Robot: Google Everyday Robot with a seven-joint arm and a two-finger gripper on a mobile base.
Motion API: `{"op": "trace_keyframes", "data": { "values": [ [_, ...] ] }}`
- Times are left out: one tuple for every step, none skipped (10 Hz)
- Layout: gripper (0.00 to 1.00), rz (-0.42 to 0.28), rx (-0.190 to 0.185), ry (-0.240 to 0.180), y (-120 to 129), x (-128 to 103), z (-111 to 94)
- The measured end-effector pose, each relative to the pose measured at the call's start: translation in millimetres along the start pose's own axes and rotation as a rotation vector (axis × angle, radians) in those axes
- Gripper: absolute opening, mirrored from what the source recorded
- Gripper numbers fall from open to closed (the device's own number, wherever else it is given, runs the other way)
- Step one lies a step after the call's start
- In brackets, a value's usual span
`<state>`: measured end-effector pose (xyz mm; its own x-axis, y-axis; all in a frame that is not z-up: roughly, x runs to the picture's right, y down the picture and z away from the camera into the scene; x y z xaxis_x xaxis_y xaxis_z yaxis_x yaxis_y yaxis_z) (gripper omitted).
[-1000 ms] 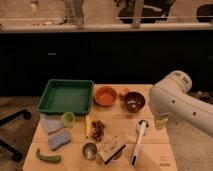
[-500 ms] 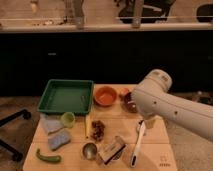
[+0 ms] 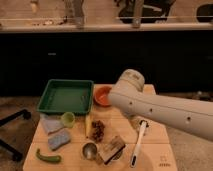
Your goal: Wipe table surface with sponge
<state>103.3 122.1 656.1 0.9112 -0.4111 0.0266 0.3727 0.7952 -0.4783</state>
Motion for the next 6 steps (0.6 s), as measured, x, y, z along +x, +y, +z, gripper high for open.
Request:
{"op": "trace_keyframes", "data": {
  "values": [
    [0.80, -0.014, -0.004, -0.002, 1, -5, -1],
    [0.80, -0.037, -0.011, -0.002, 3, -13, -1],
    [0.80, -0.075, -0.010, 0.000, 2, -30, -1],
    [0.80, -0.110, -0.014, 0.002, 3, -45, -2],
    [0.80, -0.116, -0.018, 0.002, 4, -48, -2],
    [0.80, -0.113, -0.020, 0.003, 5, -46, -2]
  ]
}}
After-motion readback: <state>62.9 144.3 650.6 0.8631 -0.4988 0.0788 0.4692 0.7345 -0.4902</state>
